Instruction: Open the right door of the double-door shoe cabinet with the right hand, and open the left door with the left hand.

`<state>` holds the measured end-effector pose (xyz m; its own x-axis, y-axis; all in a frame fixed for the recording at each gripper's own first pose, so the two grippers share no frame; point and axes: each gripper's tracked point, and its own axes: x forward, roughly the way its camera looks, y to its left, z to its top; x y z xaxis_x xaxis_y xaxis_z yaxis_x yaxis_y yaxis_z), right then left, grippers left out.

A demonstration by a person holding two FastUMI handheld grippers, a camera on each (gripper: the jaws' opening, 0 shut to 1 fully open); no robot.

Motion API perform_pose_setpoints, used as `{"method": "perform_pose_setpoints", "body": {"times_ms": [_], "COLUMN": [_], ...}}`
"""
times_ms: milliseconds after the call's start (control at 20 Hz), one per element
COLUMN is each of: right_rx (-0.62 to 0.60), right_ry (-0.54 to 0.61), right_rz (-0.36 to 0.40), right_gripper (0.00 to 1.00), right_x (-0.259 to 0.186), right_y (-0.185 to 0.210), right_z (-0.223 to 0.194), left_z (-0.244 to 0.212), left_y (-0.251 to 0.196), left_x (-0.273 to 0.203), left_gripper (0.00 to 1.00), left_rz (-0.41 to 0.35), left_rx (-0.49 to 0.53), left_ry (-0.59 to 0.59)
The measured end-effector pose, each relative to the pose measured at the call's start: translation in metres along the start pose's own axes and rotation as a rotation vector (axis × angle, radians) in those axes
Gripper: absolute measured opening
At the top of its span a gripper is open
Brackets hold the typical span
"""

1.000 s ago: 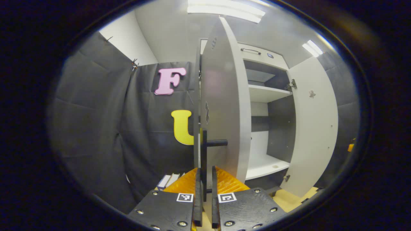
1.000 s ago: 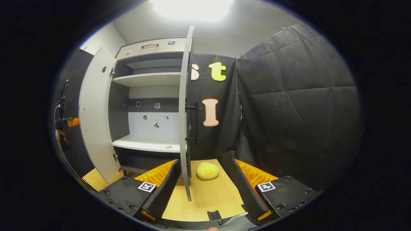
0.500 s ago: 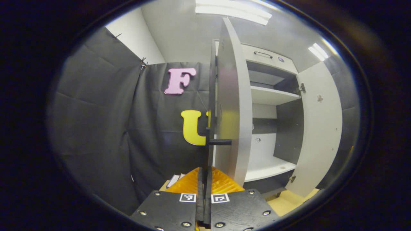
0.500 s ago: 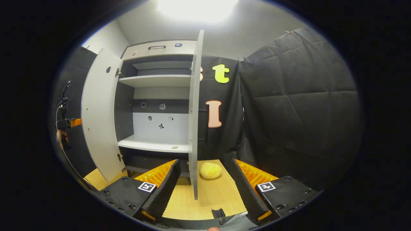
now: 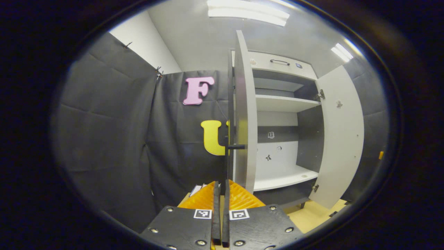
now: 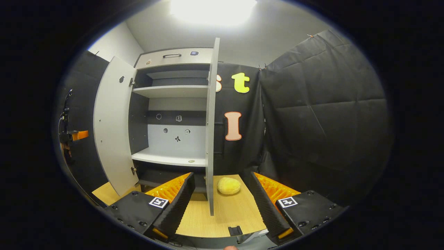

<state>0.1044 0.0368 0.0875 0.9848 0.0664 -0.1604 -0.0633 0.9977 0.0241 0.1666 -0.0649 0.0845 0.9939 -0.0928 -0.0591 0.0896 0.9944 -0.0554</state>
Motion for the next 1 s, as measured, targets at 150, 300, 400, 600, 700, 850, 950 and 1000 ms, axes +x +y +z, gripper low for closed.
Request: {"method": "perform_pose_setpoints", "body": {"times_ms": [150,300,400,600,700,850,950,1000], "right_rx": [-0.004,-0.002,0.002,-0.006,-0.013,-0.009,-0.005,-0.007], "right_ry": [-0.011,-0.019,-0.026,-0.037,-0.047,-0.07,-0.081,-0.086], "right_rz": [0.021,0.044,0.053,0.055,0.056,0.055,0.053,0.048], "right_gripper": [0.99,0.99,0.98,0.99,0.98,0.98,0.98,0.98], "right_x": [-0.002,-0.003,-0.003,-0.003,-0.003,-0.001,0.0,0.0], "right_y": [-0.001,-0.001,-0.001,-0.004,-0.006,-0.007,-0.006,-0.008], "right_z": [0.002,0.004,0.004,0.005,0.006,0.008,0.008,0.009], "left_z": [0.005,0.013,0.016,0.017,0.018,0.014,0.006,0.002], "left_y": [-0.007,-0.015,-0.023,-0.027,-0.028,-0.024,-0.019,-0.015], "left_x": [-0.029,-0.061,-0.08,-0.116,-0.13,-0.146,-0.155,-0.158], "left_gripper": [0.19,0.36,0.48,0.88,0.89,0.88,0.88,0.88], "left_rz": [0.04,0.067,0.066,0.087,0.093,0.106,0.121,0.127], "left_rx": [0.035,0.066,0.065,0.078,0.085,0.079,0.079,0.081], "left_ry": [-0.005,-0.033,-0.047,-0.067,-0.083,-0.099,-0.087,-0.082]}}
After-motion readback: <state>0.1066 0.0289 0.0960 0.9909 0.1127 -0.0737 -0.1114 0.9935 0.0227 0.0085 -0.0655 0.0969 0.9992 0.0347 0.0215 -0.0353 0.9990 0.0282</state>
